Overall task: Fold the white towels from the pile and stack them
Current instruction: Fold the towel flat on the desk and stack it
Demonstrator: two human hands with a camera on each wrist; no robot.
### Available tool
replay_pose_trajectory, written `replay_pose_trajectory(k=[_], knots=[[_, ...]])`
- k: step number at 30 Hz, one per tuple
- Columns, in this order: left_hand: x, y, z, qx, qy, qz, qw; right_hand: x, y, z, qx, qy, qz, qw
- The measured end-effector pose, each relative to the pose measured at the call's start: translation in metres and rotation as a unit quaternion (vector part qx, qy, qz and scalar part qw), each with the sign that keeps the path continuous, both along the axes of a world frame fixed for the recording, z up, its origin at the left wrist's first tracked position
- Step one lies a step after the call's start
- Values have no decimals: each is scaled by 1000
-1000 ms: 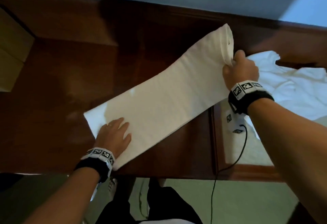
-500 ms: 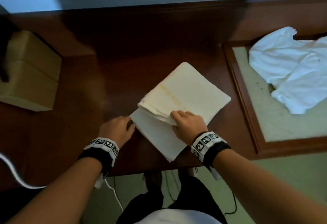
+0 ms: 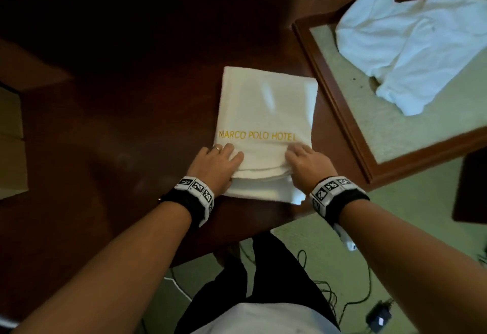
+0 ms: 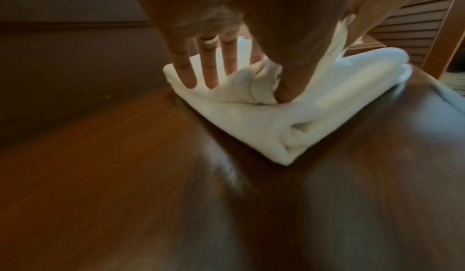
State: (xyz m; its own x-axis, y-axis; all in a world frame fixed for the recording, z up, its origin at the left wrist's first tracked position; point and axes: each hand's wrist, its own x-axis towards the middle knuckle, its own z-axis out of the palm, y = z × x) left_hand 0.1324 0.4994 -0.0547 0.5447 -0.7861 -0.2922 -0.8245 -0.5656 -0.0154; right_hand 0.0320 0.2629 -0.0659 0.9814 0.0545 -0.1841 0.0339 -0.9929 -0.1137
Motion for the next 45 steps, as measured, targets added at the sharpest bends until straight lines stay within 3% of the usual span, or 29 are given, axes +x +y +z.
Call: replay_pose_trajectory(k=[4, 7, 10, 13, 19, 25, 29, 31, 33, 38, 43, 45], knots=[[3, -17, 2, -97, -25, 3, 995, 2, -18, 16, -8, -44, -92, 995], [0, -3, 4, -148, -39, -4, 988, -17, -13, 18, -6, -52, -54, 997], [-16, 15, -7, -104, 0, -53, 993, -42, -8, 6, -48, 24, -17, 998], [-22, 18, -16, -76, 28, -25, 996, -45, -8, 2, -52, 36, -28, 998], [-29, 19, -3, -174, 14, -11, 985, -57, 0, 6, 20, -36, -41, 998], [-45, 30, -21, -94, 62, -33, 993, -75, 14, -3, -14, 80, -30, 996], [-31, 20, -13, -86, 56, -58, 993, -60, 9, 12, 59, -19, -84, 995], [-19, 9, -7, -136, 21, -34, 990, -38, 4, 12, 87, -103, -122, 983], [-8, -6, -7, -185, -5, 3, 983, -14, 7, 7, 80, -135, -140, 978], [-10, -15, -34, -72, 49, 51, 995, -5, 24, -22, 35, 41, -159, 986], [-6, 18, -40, -26, 68, 74, 995, -42, -7, -31, 11, 79, -157, 984], [8, 15, -29, -47, 48, 89, 994, -42, -24, -23, 17, 72, -202, 977]])
